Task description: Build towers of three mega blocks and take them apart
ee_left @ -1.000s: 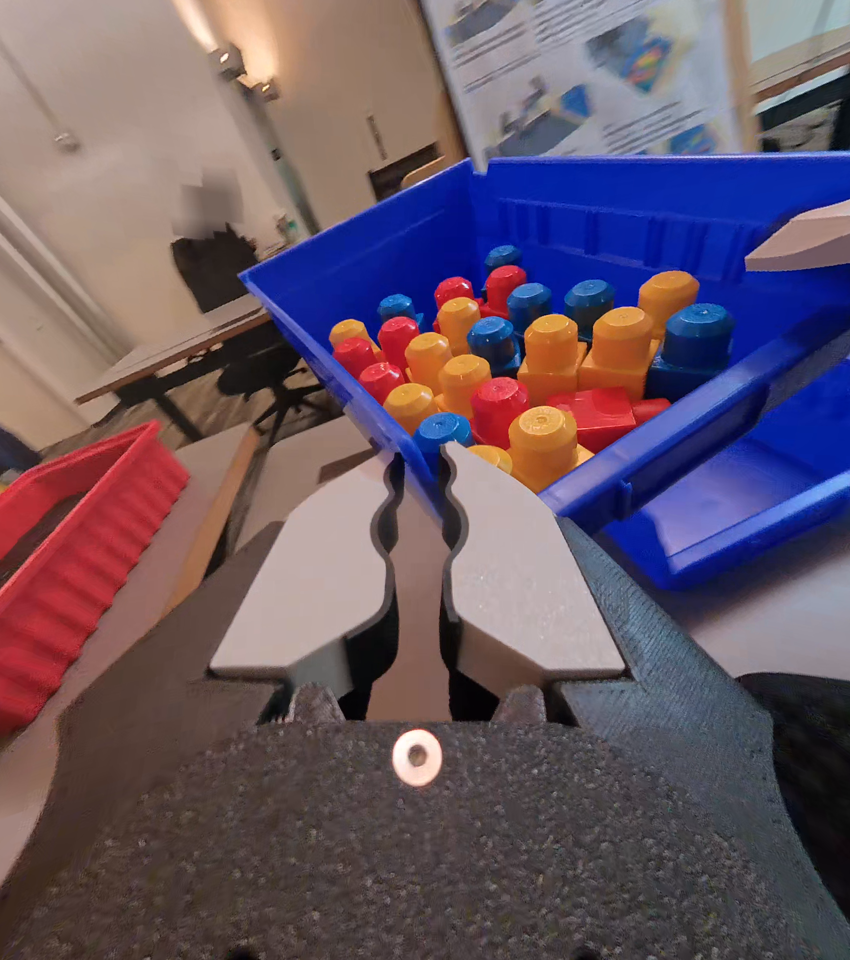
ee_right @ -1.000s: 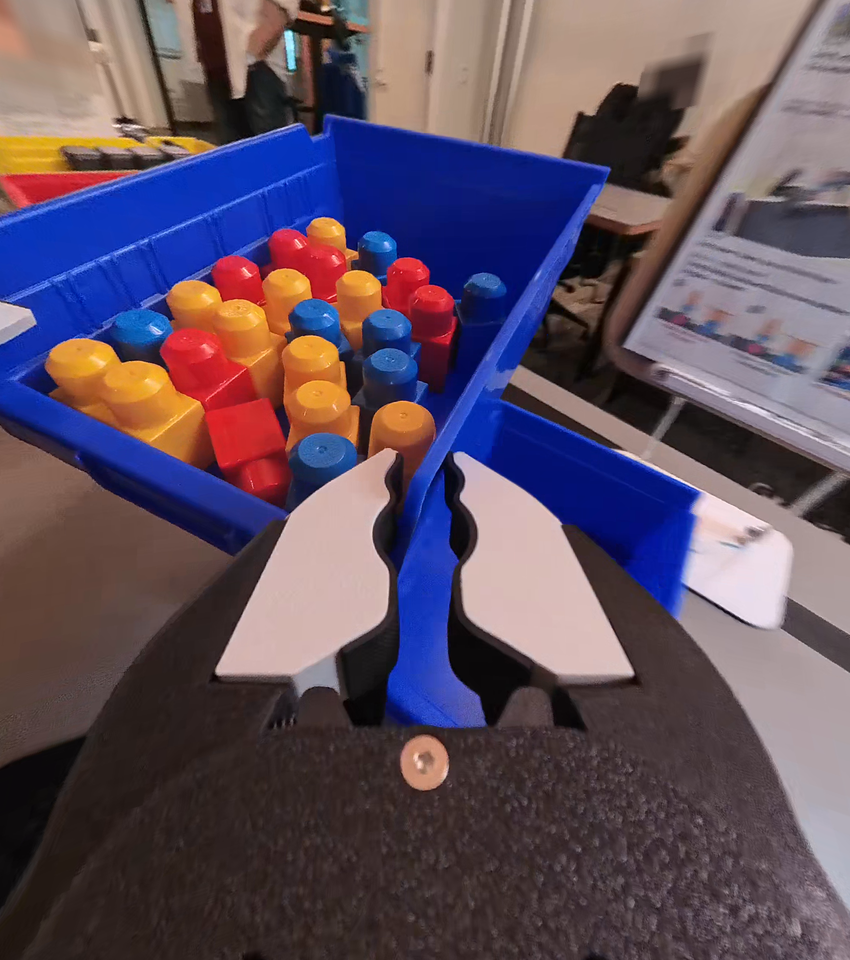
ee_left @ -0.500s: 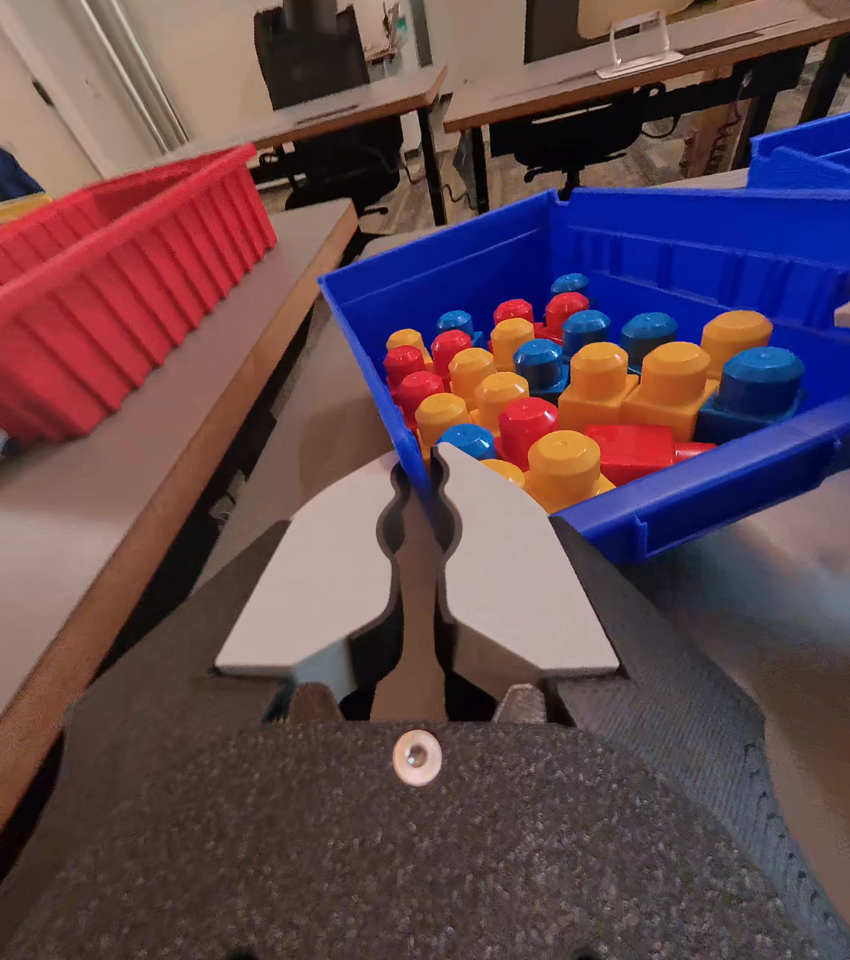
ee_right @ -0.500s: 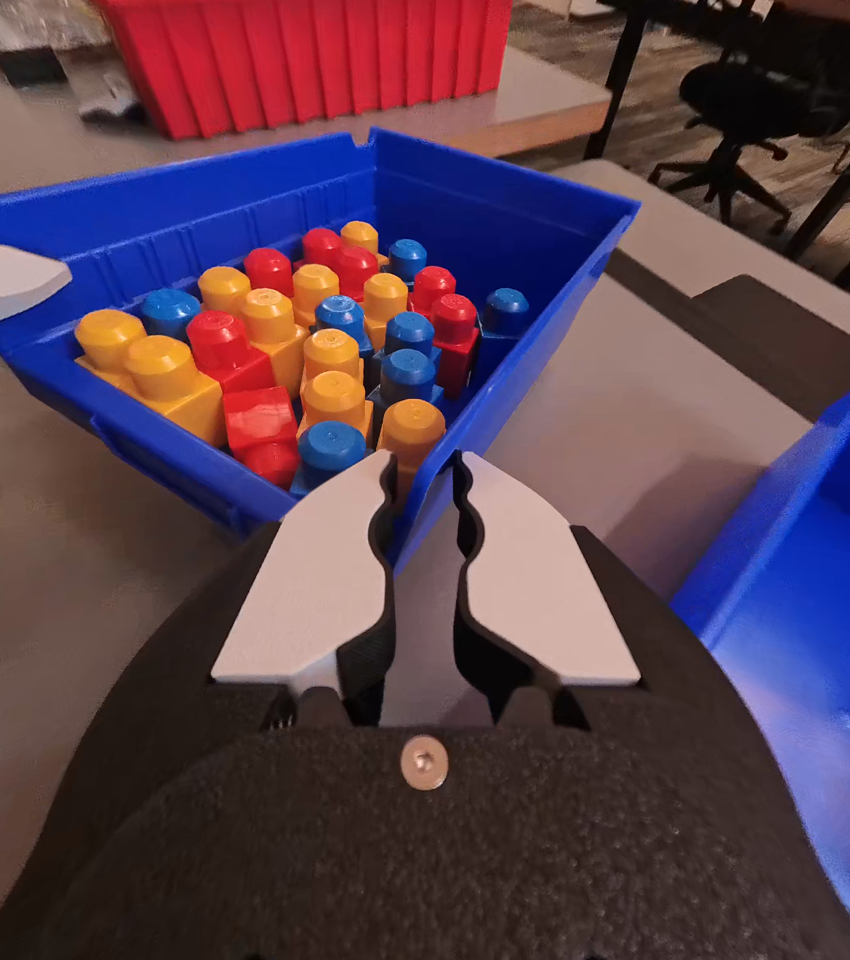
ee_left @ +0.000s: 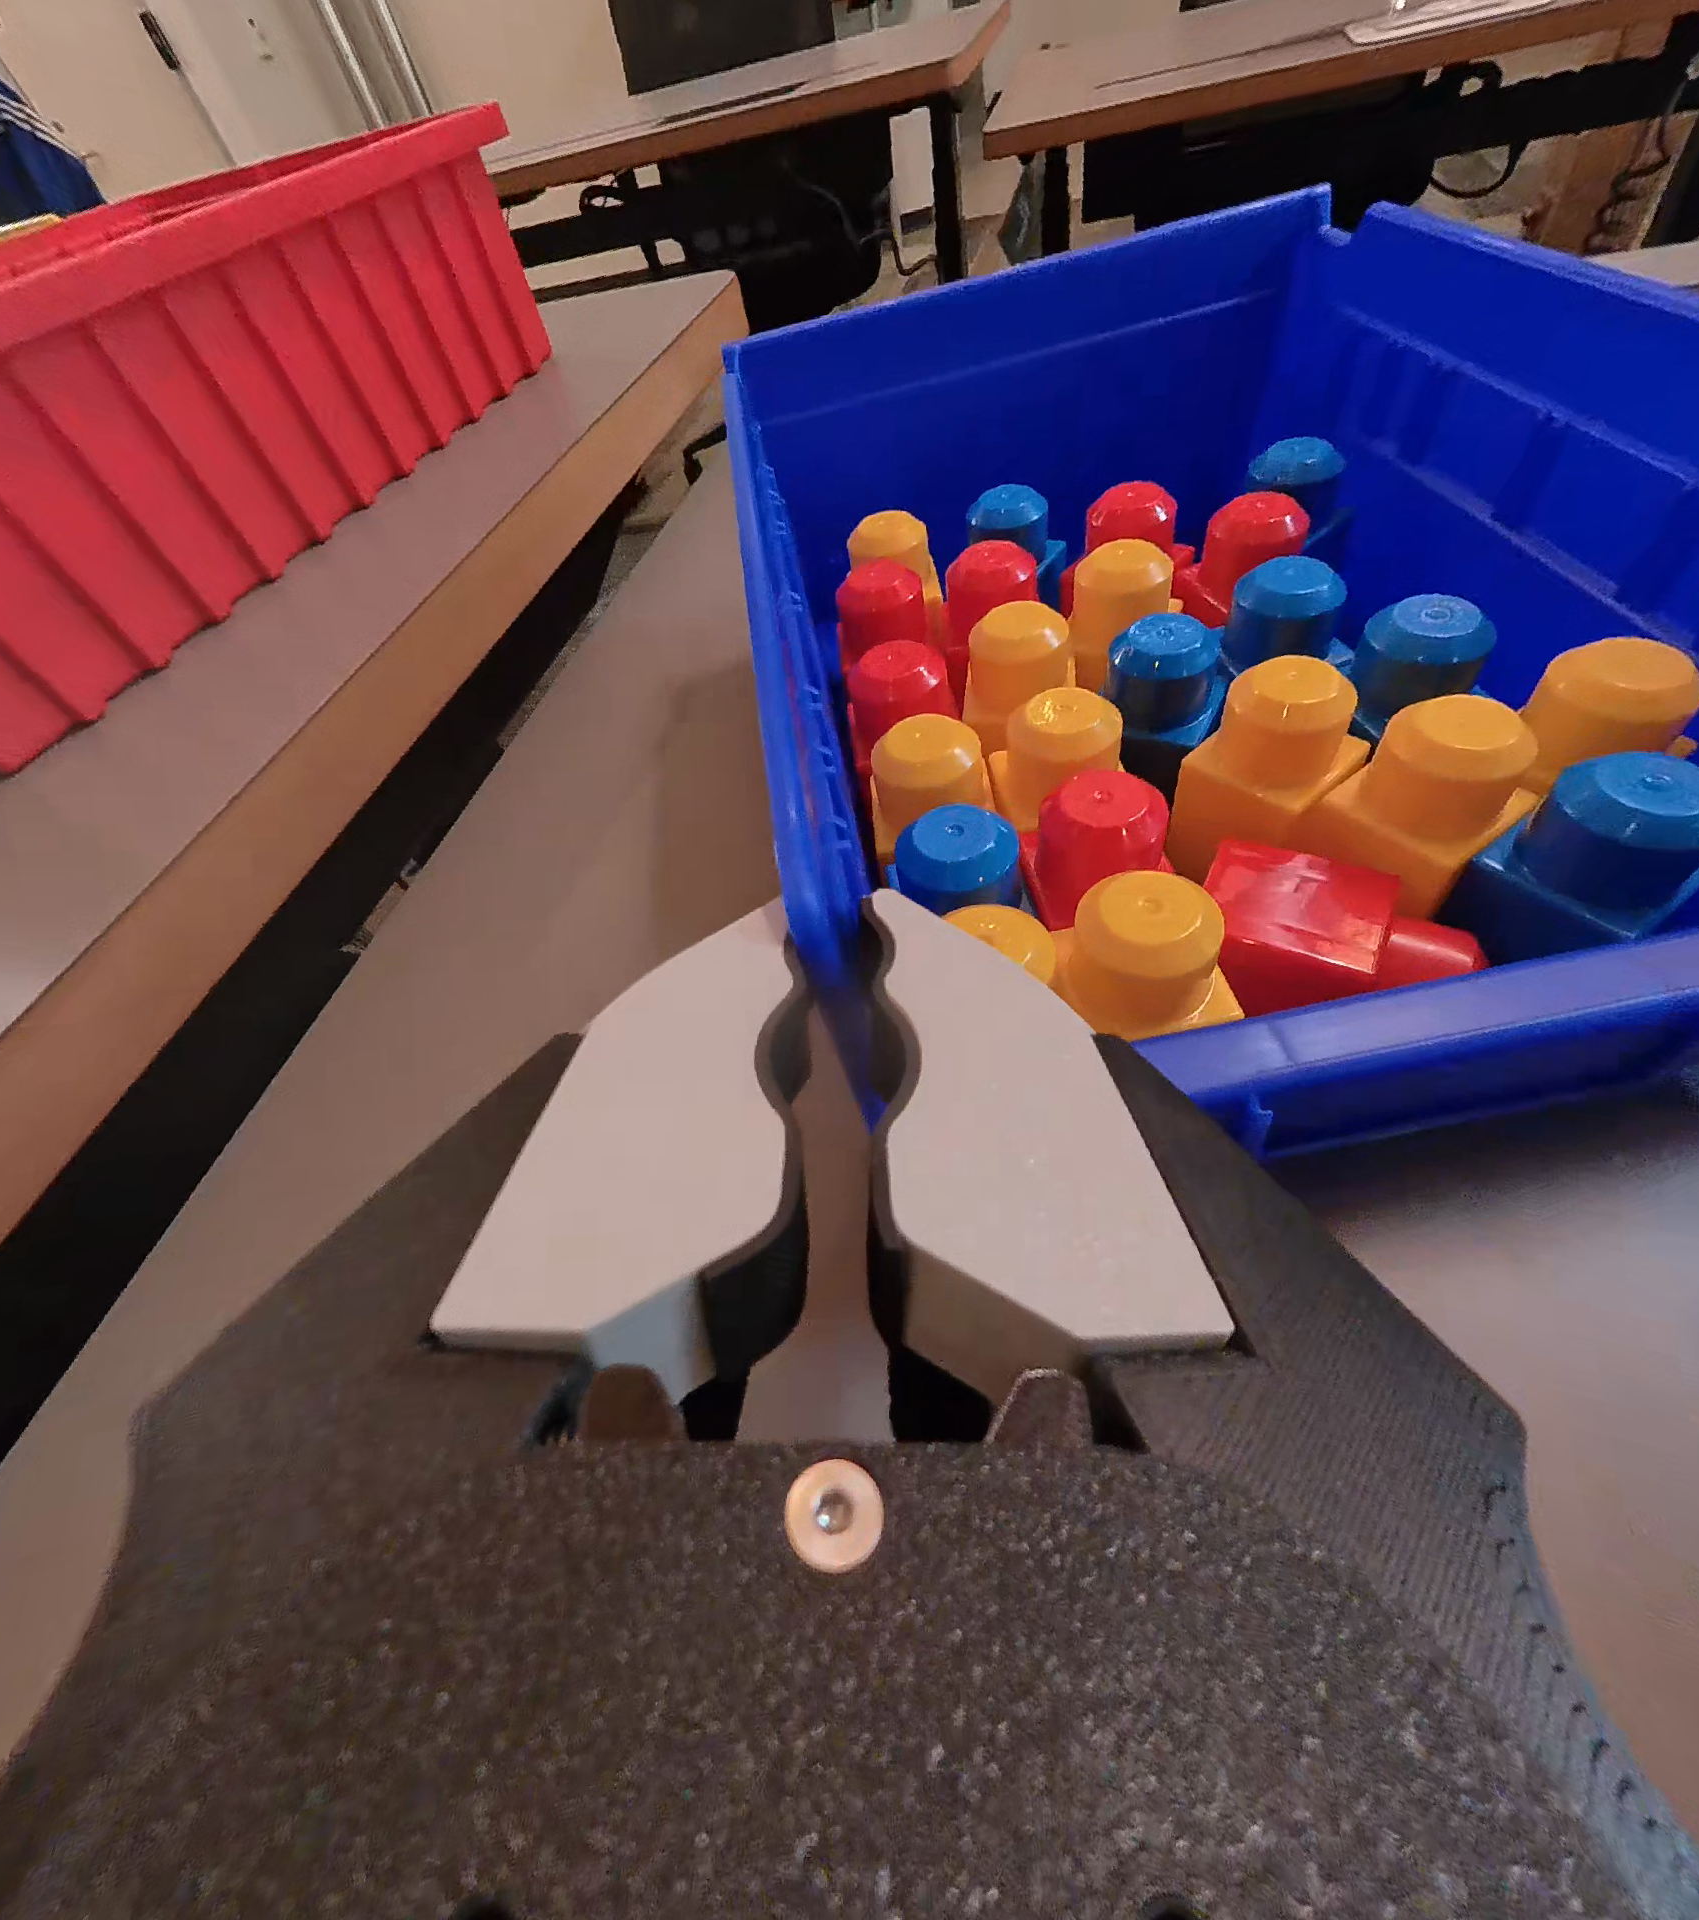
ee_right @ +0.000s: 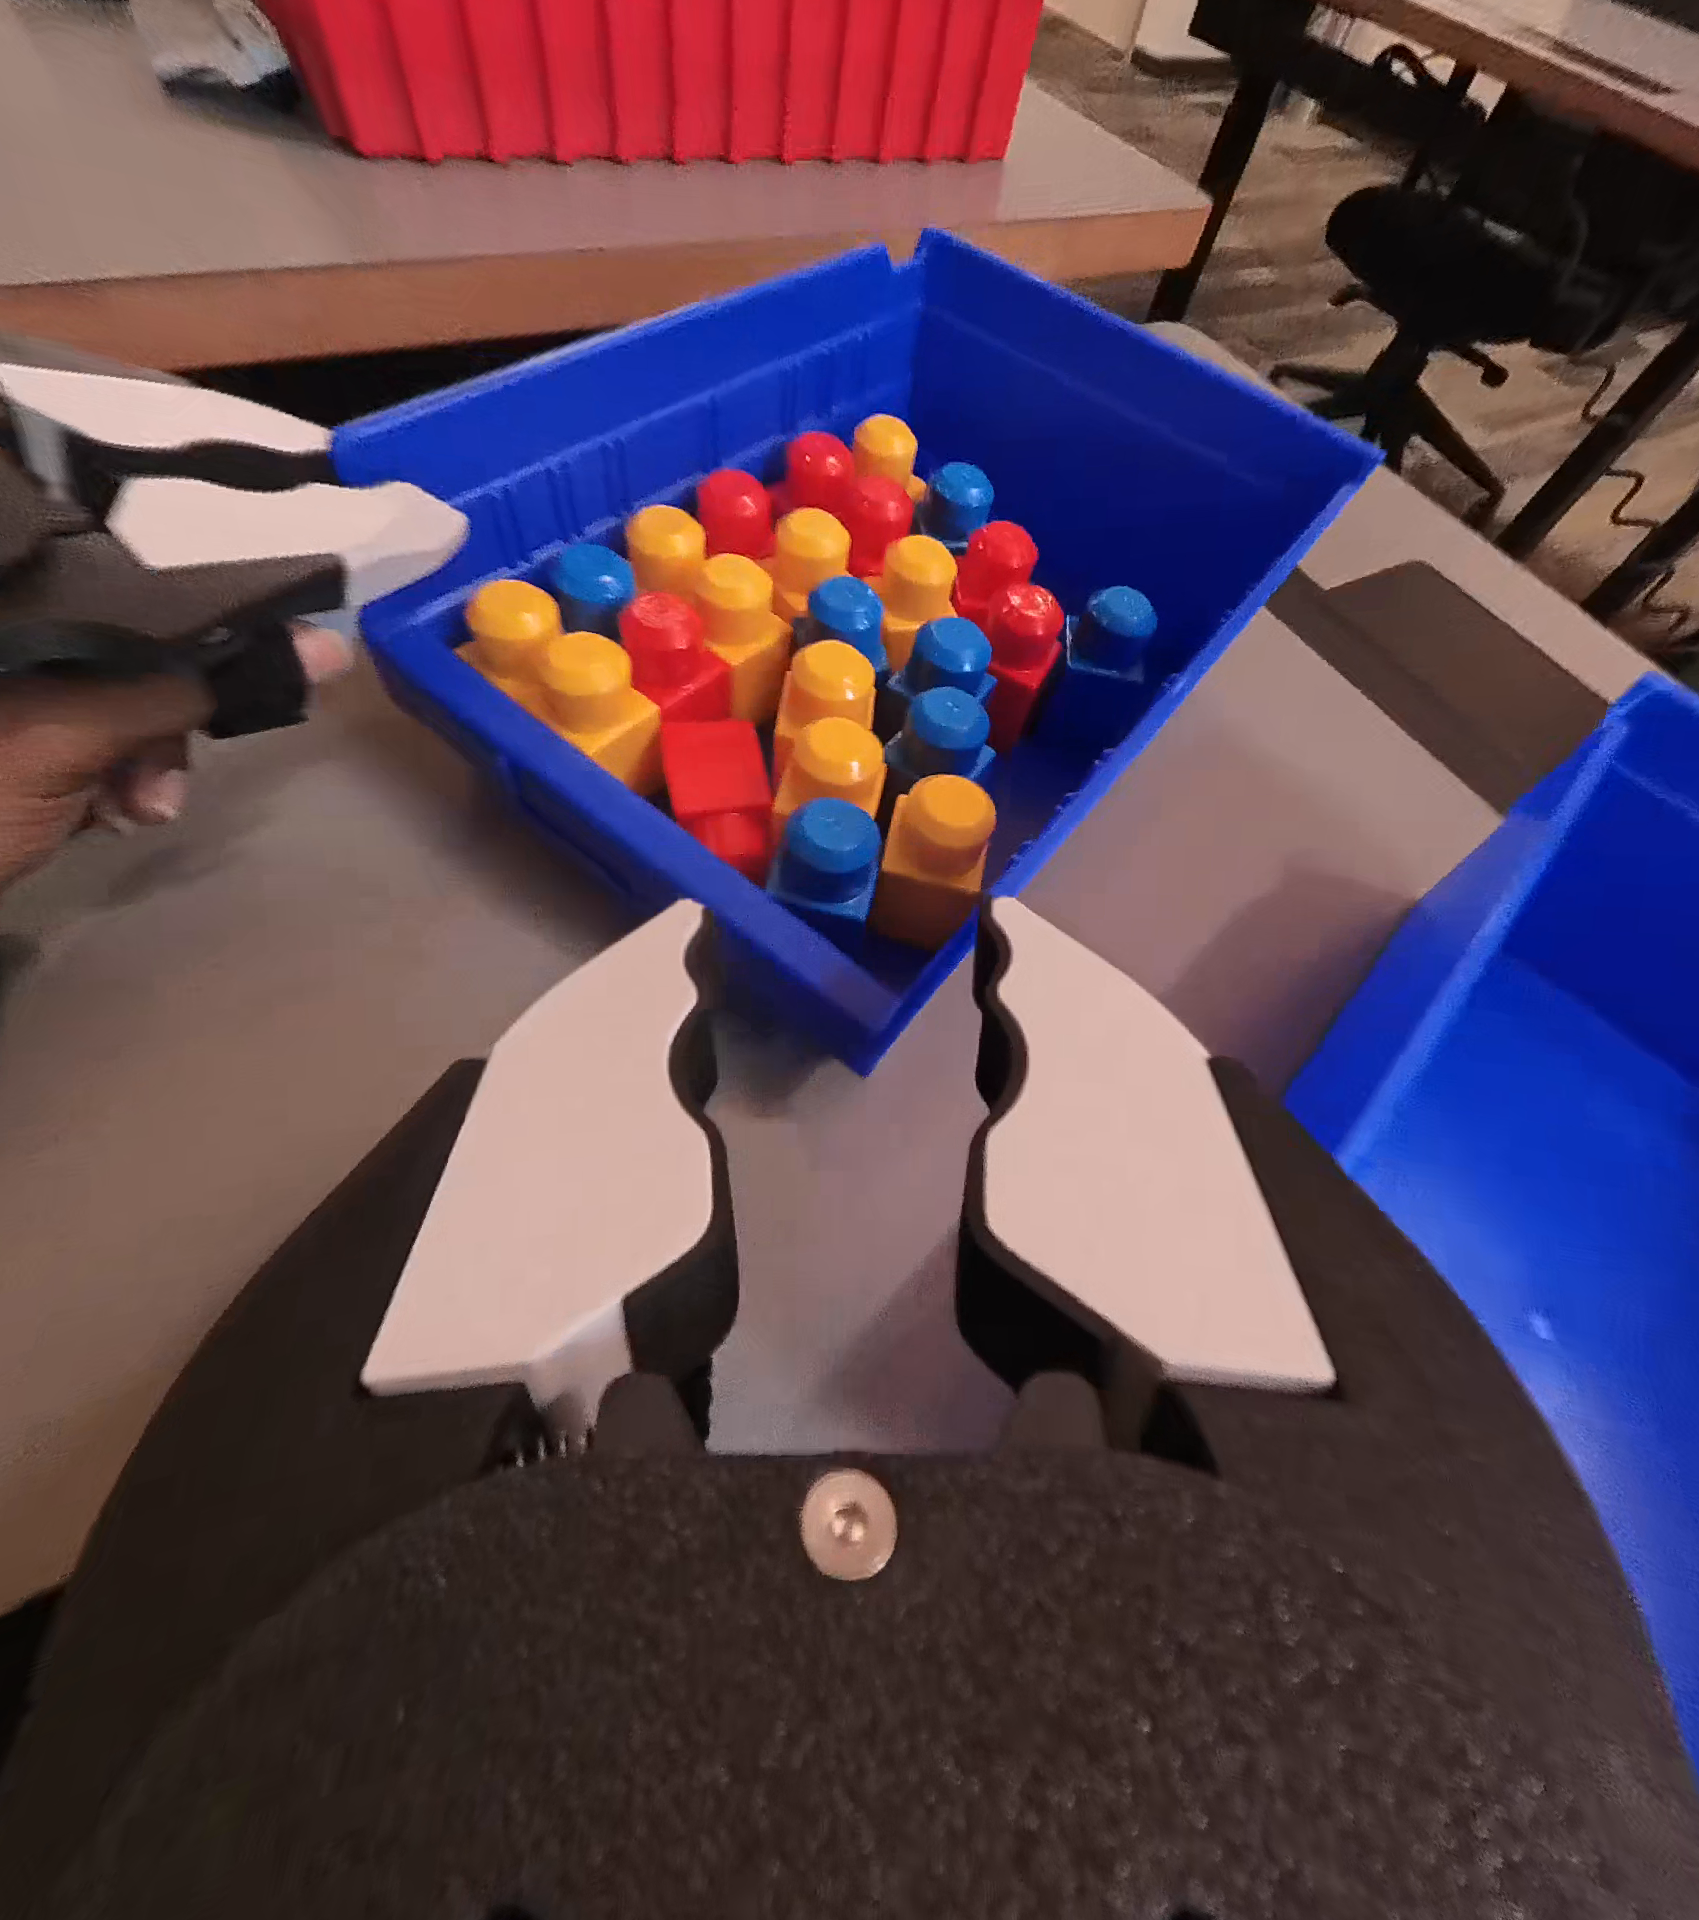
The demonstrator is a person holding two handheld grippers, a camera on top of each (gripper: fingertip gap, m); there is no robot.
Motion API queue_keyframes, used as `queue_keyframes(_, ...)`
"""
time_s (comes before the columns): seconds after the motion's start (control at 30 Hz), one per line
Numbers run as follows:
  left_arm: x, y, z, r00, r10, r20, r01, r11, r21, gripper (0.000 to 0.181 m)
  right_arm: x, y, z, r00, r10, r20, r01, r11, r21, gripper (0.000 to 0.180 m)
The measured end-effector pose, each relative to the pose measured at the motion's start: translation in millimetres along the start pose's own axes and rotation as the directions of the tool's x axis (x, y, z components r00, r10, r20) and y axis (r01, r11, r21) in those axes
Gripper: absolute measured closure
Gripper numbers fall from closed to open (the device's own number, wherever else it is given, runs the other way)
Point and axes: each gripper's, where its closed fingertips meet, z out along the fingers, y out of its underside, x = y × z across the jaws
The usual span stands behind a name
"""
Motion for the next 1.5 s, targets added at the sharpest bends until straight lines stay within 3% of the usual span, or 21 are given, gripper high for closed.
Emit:
queue_keyframes(0.13,14.5,-0.1,-1.0,0.999,0.043,-0.02,-0.044,0.999,-0.012,0.174,5.3,-7.2,-47.2,0.999,0.006,0.036,-0.008,0.997,0.077,0.131)
queue_keyframes(0.23,34.8,-3.5,-2.9,0.994,0.098,-0.053,-0.098,0.995,0.007,0.172,47.3,2.7,-88.6,0.998,0.036,-0.051,-0.03,0.993,0.112,0.13)
queue_keyframes(0.4,63.1,-10.3,1.9,0.98,0.175,-0.094,-0.176,0.984,0.006,0.168,155.3,57.2,-150.6,0.952,0.094,-0.292,-0.078,0.995,0.068,0.119)
queue_keyframes(0.5,73.5,-12.8,3.9,0.971,0.205,-0.125,-0.206,0.979,0.005,0.166,210.4,98.3,-171.5,0.925,0.094,-0.369,-0.107,0.994,-0.014,0.113)
queue_keyframes(0.6,83.0,-14.7,3.9,0.96,0.227,-0.165,-0.226,0.974,0.024,0.163,240.7,122.0,-170.3,0.939,0.132,-0.319,-0.167,0.982,-0.085,0.109)
queue_keyframes(0.7,84.6,-14.7,2.8,0.961,0.167,-0.219,-0.164,0.986,0.034,0.161,257.2,117.6,-156.6,0.955,0.183,-0.234,-0.212,0.971,-0.11,0.11)
queue_keyframes(0.9,83.3,-27.0,-8.0,0.95,0.095,-0.297,-0.053,0.988,0.147,0.151,279.9,112.6,-90.5,0.941,0.317,-0.116,-0.337,0.9,-0.277,0.112)
queue_keyframes(0.97,77.9,-35.5,-14.3,0.952,0.088,-0.292,-0.028,0.978,0.205,0.149,279.6,116.5,-73.9,0.912,0.398,-0.096,-0.407,0.854,-0.322,0.142)
queue_keyframes(1.1,73.9,-39.7,-21.1,0.95,0.083,-0.3,0.001,0.963,0.27,0.149,296.1,131.1,-79.6,0.869,0.438,-0.23,-0.491,0.815,-0.307,0.171)
queue_keyframes(1.23,77.9,-34.0,-21.0,0.942,0.082,-0.326,0.009,0.963,0.269,0.148,301.8,150.2,-118.4,0.806,0.521,-0.282,-0.581,0.787,-0.206,0.174)
queue_keyframes(1.5,81.8,-39.4,-24.1,0.946,0.103,-0.306,-0.01,0.956,0.293,0.149,348.2,216.1,-239.8,0.629,0.615,-0.475,-0.712,0.701,-0.036,0.173)
